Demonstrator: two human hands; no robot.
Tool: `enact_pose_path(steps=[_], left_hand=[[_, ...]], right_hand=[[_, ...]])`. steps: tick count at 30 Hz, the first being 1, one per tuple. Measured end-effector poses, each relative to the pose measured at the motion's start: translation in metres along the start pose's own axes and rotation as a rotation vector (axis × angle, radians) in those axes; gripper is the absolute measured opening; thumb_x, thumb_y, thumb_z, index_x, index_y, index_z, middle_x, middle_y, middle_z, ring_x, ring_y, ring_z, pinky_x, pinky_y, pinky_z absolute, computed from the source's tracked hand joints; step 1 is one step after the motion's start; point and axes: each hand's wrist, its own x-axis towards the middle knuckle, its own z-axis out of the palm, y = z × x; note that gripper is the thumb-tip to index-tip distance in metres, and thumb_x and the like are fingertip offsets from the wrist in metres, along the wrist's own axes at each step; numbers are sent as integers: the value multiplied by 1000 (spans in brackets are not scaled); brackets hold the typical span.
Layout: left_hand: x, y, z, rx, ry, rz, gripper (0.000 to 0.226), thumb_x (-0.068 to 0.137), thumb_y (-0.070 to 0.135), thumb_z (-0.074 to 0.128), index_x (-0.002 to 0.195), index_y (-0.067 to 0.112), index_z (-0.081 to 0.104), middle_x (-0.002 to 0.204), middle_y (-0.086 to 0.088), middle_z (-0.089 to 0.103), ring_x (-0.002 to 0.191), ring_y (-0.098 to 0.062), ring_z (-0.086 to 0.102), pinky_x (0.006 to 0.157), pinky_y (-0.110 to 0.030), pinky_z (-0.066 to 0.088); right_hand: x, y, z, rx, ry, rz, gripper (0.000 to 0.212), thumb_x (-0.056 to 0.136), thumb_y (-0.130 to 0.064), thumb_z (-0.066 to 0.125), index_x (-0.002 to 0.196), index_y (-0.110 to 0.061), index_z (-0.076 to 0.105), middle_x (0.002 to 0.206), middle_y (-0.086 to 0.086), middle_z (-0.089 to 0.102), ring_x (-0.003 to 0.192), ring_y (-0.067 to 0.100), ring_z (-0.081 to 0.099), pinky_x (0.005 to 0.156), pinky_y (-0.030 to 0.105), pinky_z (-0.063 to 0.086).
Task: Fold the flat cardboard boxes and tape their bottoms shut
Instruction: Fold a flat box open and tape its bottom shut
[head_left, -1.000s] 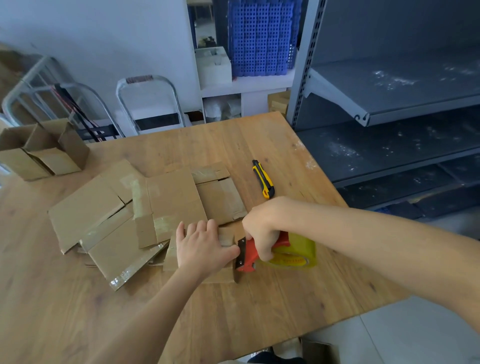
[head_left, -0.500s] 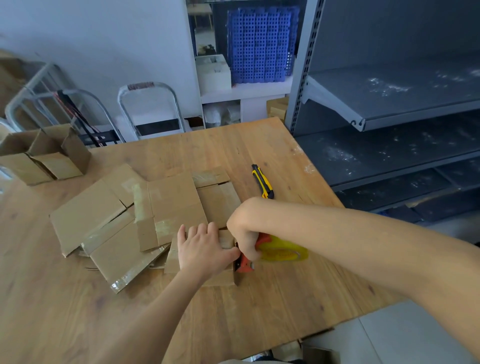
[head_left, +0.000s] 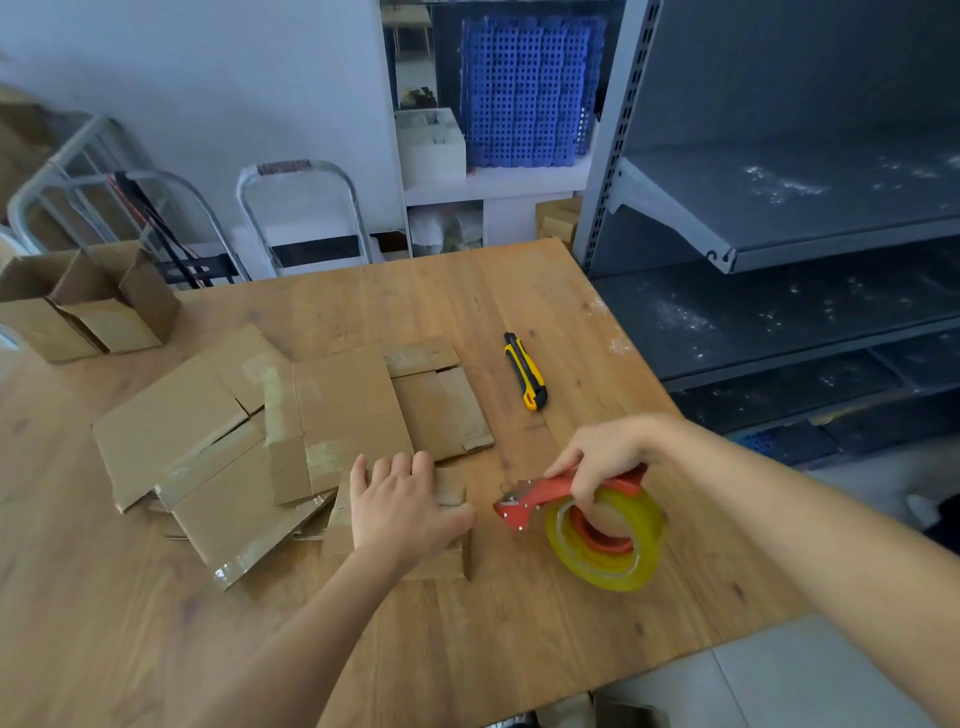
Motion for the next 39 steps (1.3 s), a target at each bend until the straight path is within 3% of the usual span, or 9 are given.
enact_pose_path(steps=[4, 11, 18, 24, 29, 32, 35, 37, 39], left_hand=[[0, 1, 1, 3, -6, -6, 51, 72, 68, 38, 100, 26, 41, 107, 8, 49, 121, -19, 42, 118, -44, 6], [0, -1, -1, 9, -22, -7, 53, 68, 70, 32, 97, 26, 40, 100, 9, 46, 117, -19, 43, 118, -44, 8], [0, -1, 1, 10, -19, -6, 50, 71, 69, 37, 98, 27, 40, 103, 9, 47, 119, -19, 43, 118, -43, 8], [-1, -1, 0, 6, -23, -7, 56, 66, 71, 27, 98, 27, 40, 102, 9, 46, 119, -18, 43, 118, -44, 8], [0, 1, 0, 3, -21, -20, 51, 72, 69, 37, 98, 26, 43, 101, 10, 46, 118, -18, 43, 118, -44, 8], [-2, 1, 1, 1, -29, -19, 52, 71, 69, 34, 97, 25, 43, 100, 10, 46, 118, -18, 43, 117, -44, 8], [-3, -1, -1, 25, -50, 8, 59, 81, 74, 25, 104, 24, 47, 109, 7, 51, 121, -20, 43, 117, -44, 7], [1, -4, -4, -64, -67, 14, 50, 93, 60, 21, 108, 22, 51, 114, 4, 54, 124, -21, 43, 118, -45, 3], [5, -11, -8, -234, -62, 31, 41, 99, 38, 23, 115, 18, 54, 119, 1, 56, 126, -22, 43, 118, -47, 0]], right_hand=[[13, 58, 24, 491, 52, -62, 58, 78, -11, 67, 131, -32, 58, 107, 0, 71, 85, 12, 67, 71, 27, 55], [32, 97, 49, 820, 73, -77, 53, 67, -16, 66, 117, -35, 64, 112, 12, 71, 98, 24, 67, 86, 40, 54], [33, 93, 47, 702, 120, -24, 44, 78, -7, 61, 110, -37, 65, 106, 13, 73, 94, 26, 70, 81, 40, 57], [30, 91, 54, 486, 226, -20, 25, 83, -11, 70, 105, -22, 71, 99, 3, 75, 95, 21, 70, 92, 43, 55], [26, 88, 55, 381, 340, -63, 30, 82, -11, 72, 107, -28, 71, 94, -8, 75, 91, 10, 69, 91, 39, 55], [21, 84, 58, 333, 359, -26, 54, 82, -19, 74, 133, -26, 58, 120, -5, 68, 108, 12, 64, 98, 38, 51], [8, 61, 64, 224, 676, -15, 63, 90, -21, 64, 148, -21, 40, 148, 1, 45, 133, 18, 45, 109, 33, 39], [-2, 30, 73, 348, 883, -120, 49, 95, -12, 53, 143, -17, 47, 143, 1, 51, 130, 15, 48, 107, 28, 39], [-9, -8, 87, 491, 893, -212, 42, 97, -4, 46, 138, -12, 54, 134, 1, 59, 124, 11, 53, 102, 19, 39]])
